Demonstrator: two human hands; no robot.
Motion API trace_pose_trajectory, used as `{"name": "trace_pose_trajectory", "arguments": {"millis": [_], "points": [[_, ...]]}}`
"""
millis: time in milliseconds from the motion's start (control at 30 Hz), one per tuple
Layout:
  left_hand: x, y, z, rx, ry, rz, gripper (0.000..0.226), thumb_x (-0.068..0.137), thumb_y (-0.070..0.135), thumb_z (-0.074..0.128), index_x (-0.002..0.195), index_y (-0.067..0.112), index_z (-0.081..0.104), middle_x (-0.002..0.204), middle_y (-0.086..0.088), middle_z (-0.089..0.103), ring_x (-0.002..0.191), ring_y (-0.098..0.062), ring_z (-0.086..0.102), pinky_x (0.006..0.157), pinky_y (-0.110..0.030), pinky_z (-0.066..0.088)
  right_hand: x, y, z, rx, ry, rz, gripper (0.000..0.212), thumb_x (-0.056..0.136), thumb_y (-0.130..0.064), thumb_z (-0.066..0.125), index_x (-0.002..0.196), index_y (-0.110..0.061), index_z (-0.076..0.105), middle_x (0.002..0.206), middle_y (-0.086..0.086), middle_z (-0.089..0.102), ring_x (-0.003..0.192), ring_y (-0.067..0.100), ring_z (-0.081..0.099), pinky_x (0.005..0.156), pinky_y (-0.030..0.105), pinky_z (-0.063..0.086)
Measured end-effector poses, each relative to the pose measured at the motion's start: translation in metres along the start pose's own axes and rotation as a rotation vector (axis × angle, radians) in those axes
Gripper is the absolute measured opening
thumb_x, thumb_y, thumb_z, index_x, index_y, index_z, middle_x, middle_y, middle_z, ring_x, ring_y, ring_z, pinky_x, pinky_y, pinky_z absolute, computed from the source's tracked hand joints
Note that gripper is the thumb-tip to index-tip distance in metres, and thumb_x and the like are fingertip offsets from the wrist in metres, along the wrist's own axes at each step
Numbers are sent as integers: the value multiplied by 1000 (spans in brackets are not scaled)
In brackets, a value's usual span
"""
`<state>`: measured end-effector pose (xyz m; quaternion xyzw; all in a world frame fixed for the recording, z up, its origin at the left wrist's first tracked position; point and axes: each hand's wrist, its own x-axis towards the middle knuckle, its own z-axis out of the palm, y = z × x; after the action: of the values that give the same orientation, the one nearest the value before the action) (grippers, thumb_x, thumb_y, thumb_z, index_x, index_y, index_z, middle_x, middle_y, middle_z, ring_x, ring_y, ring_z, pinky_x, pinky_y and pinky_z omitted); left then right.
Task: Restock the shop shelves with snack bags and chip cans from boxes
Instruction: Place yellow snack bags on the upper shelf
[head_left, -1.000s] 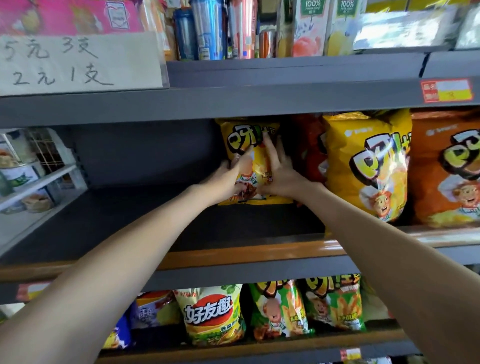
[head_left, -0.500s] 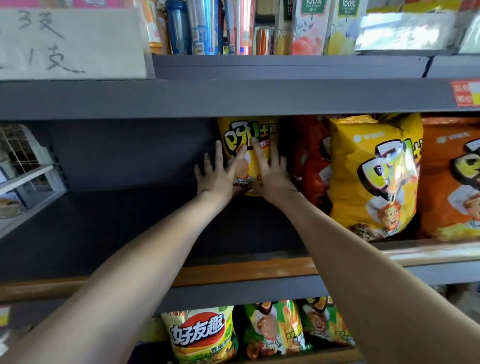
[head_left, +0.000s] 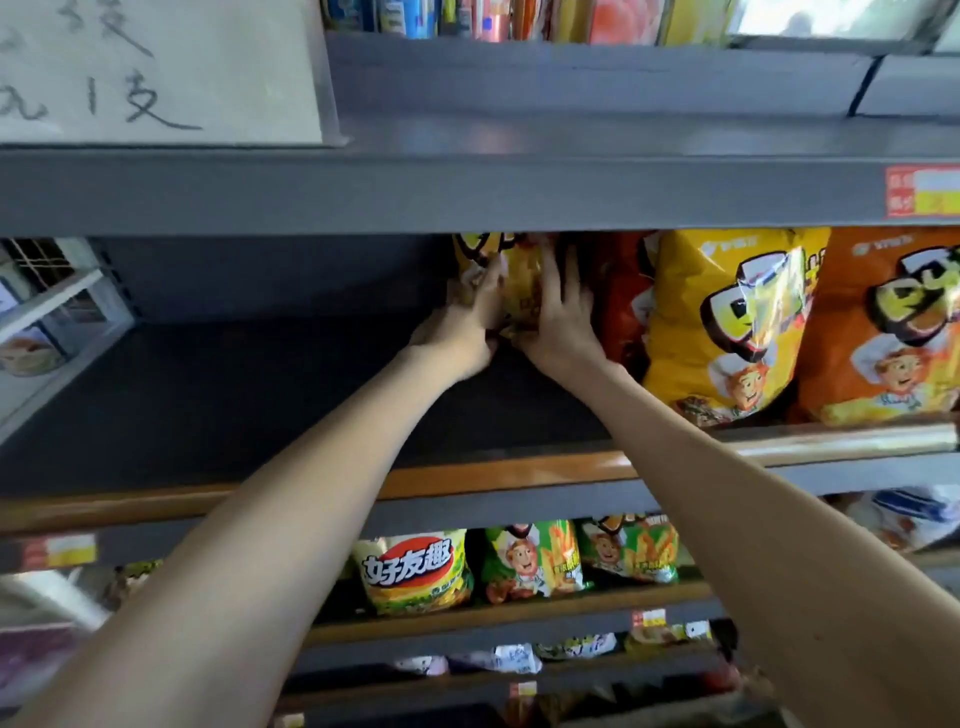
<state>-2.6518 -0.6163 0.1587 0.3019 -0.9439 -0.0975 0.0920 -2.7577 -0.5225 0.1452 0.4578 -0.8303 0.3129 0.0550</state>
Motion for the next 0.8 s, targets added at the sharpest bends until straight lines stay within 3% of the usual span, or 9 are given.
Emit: {"name": "trace_pose_trajectory", "arguments": {"millis": [133,333,467,567,633,733,800], "points": [[-54,15,-2,35,-5,113,66,99,32,49,154,36,12,164,-3,7,141,-35,31,98,-45,47,-35,-4,-15,131,-63,-16,83,87,-13,65,152,-13,14,155,16,19,141,36,18,113,42,25],[-134,42,5,-195,194,-59,55,98,32,51,149,22,34,146,-10,42,126,-31,48,95,-39,44,-96,-3,-41,149,-68,-138,58,93,-15,59,144,-6,35,136,16,46,128,33,39,103,36,34],[-199,71,22,-451,383,-45,44,98,21,53,141,18,46,137,-3,51,123,-17,49,91,-14,36,-145,1,-55,312,64,-236,39,94,-8,54,132,-5,50,120,11,58,114,29,54,90,27,41],[-244,92,42,-453,517,-134,42,97,16,55,138,14,49,130,-4,56,118,-14,51,89,-4,30,-196,9,-58,405,35,-280,31,94,-6,52,125,-7,54,113,7,58,105,29,57,86,35,46],[-276,100,63,-488,506,-251,44,96,15,56,139,14,48,132,-3,57,118,-13,52,94,-12,37,-234,14,-52,447,-69,-301,28,95,-7,52,123,-7,55,110,6,58,104,27,57,85,35,47],[-334,104,111,-640,424,-453,46,96,12,55,141,14,45,136,-5,54,122,-19,54,100,-33,46,-287,22,-33,454,-285,-310,30,96,-11,53,127,-7,54,118,9,58,107,23,56,82,20,39],[-376,106,139,-705,342,-632,49,99,16,53,146,16,40,139,-5,51,125,-21,52,99,-32,47,-317,25,-18,440,-447,-284,35,98,-15,52,132,-10,50,123,8,55,106,20,53,78,16,34]]}}
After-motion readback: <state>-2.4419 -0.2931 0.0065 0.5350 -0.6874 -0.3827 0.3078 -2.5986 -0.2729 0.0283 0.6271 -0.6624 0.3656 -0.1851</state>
